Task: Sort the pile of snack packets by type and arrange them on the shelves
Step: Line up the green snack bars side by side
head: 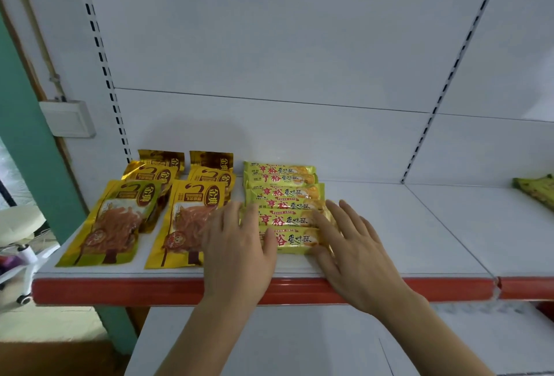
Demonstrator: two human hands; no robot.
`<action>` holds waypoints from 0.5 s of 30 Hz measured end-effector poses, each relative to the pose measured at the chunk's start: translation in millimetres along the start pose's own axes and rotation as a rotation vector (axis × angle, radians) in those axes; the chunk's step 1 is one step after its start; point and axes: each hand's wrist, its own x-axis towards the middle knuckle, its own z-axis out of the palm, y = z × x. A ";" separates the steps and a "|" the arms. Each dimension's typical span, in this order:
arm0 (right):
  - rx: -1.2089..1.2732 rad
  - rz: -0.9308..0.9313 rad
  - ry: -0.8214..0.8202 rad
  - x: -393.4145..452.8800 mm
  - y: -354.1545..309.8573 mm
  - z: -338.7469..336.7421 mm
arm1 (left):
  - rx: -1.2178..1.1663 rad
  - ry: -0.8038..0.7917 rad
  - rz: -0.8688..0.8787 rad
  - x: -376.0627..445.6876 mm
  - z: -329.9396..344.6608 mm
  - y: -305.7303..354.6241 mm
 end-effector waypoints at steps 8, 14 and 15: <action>-0.039 0.134 0.043 -34.3 33.6 -25.9 | -0.188 0.104 0.158 -4.9 23.0 59.7; -0.035 0.253 0.139 -89.0 101.9 -53.1 | -0.203 0.018 0.250 -20.2 46.5 159.7; -0.033 0.270 0.136 -101.3 118.7 -59.1 | -0.209 0.015 0.260 -23.5 52.8 181.8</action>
